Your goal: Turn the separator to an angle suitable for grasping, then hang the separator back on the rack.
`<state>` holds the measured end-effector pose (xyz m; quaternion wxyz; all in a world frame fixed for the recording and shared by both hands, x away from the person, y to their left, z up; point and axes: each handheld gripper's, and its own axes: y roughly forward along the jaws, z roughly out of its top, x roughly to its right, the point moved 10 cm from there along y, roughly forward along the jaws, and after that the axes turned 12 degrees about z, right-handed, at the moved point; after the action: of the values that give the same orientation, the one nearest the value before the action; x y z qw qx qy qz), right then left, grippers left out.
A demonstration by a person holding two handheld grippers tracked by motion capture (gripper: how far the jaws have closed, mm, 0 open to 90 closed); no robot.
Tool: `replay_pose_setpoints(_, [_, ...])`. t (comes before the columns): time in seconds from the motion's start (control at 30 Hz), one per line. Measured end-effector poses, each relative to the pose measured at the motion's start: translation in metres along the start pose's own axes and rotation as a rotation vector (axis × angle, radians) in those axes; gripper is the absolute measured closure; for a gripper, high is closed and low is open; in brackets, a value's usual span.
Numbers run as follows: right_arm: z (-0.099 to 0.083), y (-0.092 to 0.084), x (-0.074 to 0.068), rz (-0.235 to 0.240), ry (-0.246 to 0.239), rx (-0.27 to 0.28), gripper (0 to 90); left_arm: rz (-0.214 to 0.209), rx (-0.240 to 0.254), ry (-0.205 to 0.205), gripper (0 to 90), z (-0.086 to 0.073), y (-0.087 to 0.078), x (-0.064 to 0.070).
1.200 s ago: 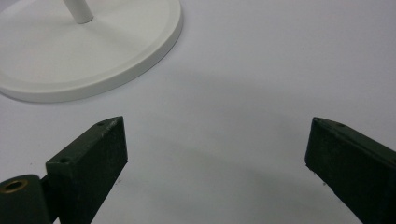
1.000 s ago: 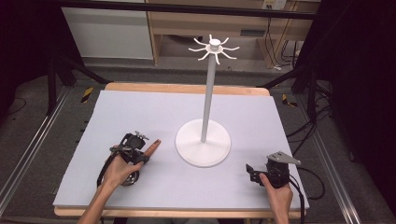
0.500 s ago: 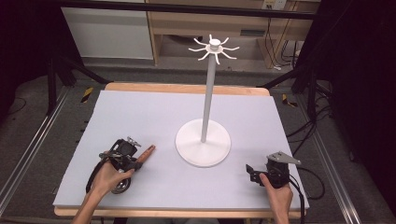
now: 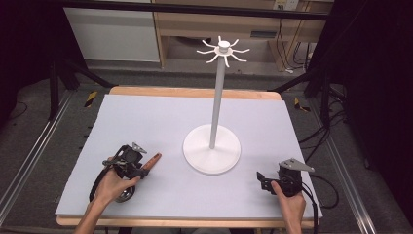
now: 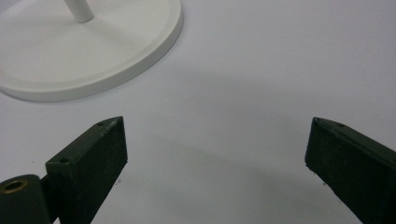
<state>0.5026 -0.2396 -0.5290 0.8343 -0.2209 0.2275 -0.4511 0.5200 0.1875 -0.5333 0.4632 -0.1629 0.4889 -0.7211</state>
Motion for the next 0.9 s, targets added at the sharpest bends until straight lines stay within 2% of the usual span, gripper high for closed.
replay_pose_setpoints(0.13, [0.0,-0.001,0.0,0.007,0.013,0.004,6.1,0.012,0.015,0.034,54.4,0.011,-0.002,0.001])
replay_pose_setpoints(0.37, [-0.001,0.0,0.0,0.003,0.014,0.0,6.1,0.009,-0.01,0.052,54.1,0.017,0.008,0.003])
replay_pose_setpoints(0.57, [-0.002,0.001,-0.001,0.013,0.013,-0.008,6.1,0.005,-0.035,0.042,57.4,0.014,0.018,0.003])
replay_pose_setpoints(0.9, [-0.002,0.001,0.0,0.014,0.011,-0.009,6.1,-0.024,-0.058,0.043,61.5,0.015,0.018,0.003])
